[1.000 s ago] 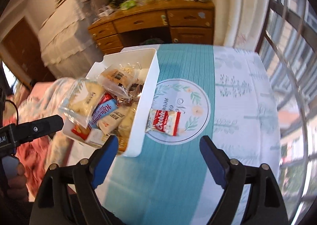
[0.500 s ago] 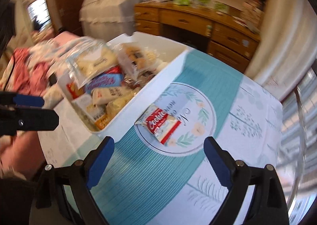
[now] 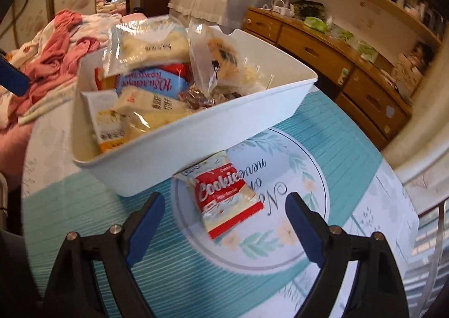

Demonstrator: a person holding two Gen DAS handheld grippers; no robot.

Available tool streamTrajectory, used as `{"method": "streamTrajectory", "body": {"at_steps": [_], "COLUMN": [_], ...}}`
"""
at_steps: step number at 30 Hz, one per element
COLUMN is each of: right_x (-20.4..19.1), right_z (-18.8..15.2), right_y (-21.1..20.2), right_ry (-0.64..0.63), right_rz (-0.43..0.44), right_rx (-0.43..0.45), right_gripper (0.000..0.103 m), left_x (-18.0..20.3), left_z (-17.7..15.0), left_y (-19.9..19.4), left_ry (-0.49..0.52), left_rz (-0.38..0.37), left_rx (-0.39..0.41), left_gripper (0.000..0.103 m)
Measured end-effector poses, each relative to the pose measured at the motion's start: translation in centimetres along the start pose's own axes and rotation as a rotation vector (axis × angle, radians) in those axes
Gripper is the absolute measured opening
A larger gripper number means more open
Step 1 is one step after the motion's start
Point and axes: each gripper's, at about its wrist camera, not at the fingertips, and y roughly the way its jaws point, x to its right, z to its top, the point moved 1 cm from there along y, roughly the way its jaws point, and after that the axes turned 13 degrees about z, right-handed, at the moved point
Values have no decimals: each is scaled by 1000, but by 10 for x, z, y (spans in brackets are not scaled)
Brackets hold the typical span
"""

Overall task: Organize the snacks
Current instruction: 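Move the right tool from the tray to the red Cookies packet on the plate, then close the right tool on the red Cookies packet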

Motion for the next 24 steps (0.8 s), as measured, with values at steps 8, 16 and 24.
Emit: {"method": "streamTrajectory", "body": {"at_steps": [8, 16, 24], "right_x": [12, 25, 22], "right_z": [-2, 10, 15], "right_y": [42, 52, 52], "right_ry": [-44, 27, 117], "right_rz": [51, 136, 120], "right_rx": [-46, -36, -79], "right_gripper": [80, 76, 69], "left_x": [-9, -13, -10], "left_z": [-4, -4, -8], "left_y": [7, 2, -1], "left_ry": [-31, -51, -48], "left_rz": [54, 66, 60], "left_rx": [-47, -34, -32], "left_gripper": [97, 97, 97]}}
